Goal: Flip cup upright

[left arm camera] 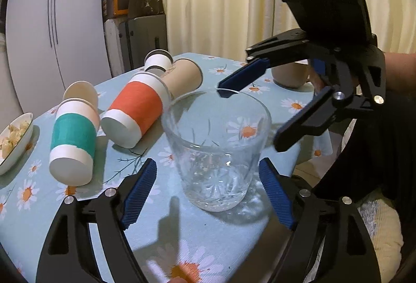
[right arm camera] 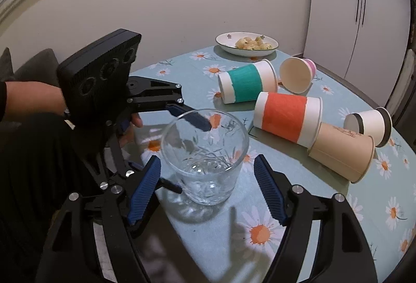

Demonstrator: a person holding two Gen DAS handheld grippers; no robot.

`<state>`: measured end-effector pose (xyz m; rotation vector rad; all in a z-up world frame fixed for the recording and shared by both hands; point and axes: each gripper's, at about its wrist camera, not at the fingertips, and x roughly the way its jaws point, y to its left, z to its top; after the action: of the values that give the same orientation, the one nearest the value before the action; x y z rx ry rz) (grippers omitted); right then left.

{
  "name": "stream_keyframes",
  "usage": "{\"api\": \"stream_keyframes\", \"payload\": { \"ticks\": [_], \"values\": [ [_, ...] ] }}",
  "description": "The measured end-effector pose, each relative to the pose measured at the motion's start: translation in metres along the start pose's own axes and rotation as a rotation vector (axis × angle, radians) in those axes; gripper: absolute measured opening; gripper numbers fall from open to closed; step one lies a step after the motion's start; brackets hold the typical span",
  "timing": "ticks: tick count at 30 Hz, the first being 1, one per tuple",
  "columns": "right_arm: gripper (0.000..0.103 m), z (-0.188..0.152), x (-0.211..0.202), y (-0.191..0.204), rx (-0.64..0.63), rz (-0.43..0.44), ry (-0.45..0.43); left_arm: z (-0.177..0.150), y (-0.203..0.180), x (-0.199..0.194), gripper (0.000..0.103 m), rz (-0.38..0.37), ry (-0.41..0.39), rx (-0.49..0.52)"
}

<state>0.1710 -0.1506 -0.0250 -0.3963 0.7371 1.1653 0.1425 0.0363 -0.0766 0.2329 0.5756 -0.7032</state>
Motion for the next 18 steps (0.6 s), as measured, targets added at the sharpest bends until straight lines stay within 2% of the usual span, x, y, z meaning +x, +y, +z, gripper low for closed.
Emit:
{"api": "stream_keyframes", "payload": {
  "ticks": [7, 13, 18],
  "values": [
    [0.074, 0.005, -0.018, 0.010, 0.001, -0.021, -0.014, 0.005, -0.006, -0.014, 0.079, -0.003, 0.015, 0.024],
    [0.077, 0.010, -0.040, 0.021, 0.024, -0.078, -0.016, 0.018, -0.014, -0.036, 0.079, -0.002, 0.015, 0.042],
    [0.077, 0.011, -0.064, 0.035, 0.055, -0.141, -0.023, 0.031, -0.021, -0.059, 0.079, 0.053, 0.037, 0.045]
  ]
}}
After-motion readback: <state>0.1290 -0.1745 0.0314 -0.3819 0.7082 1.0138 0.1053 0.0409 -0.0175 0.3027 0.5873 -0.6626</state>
